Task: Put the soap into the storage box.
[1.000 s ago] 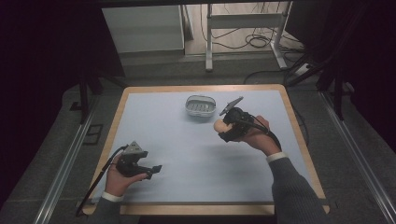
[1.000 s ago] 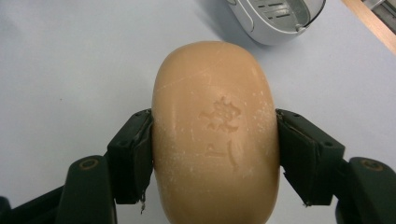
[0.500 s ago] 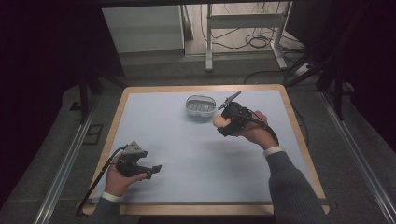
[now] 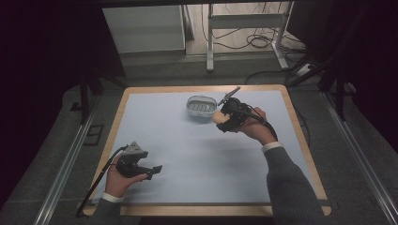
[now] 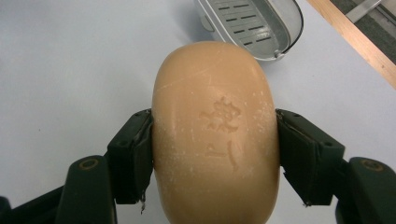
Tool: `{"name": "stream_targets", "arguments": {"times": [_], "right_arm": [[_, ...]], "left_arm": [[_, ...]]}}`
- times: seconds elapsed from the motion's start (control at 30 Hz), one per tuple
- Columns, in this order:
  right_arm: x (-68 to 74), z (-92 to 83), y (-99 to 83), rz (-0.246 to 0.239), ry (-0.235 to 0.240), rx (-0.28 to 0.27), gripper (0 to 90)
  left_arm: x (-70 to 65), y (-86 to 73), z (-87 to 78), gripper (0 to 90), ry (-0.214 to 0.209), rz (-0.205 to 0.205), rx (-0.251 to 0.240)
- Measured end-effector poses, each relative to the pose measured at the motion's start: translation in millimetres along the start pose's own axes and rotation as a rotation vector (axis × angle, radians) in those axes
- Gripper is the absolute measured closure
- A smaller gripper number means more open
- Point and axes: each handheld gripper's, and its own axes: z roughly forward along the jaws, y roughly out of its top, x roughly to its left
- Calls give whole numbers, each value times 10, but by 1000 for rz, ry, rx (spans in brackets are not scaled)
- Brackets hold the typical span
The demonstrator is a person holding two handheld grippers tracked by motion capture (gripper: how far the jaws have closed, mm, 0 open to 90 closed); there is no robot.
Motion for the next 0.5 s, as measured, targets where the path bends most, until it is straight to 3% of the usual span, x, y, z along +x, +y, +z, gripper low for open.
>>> {"name": "stream_targets", "arguments": {"times": [0.5], "right_arm": [[-96, 59, 97, 13, 3, 5, 325]], "left_arm": [[16, -5, -1, 137, 0, 3, 2]]}}
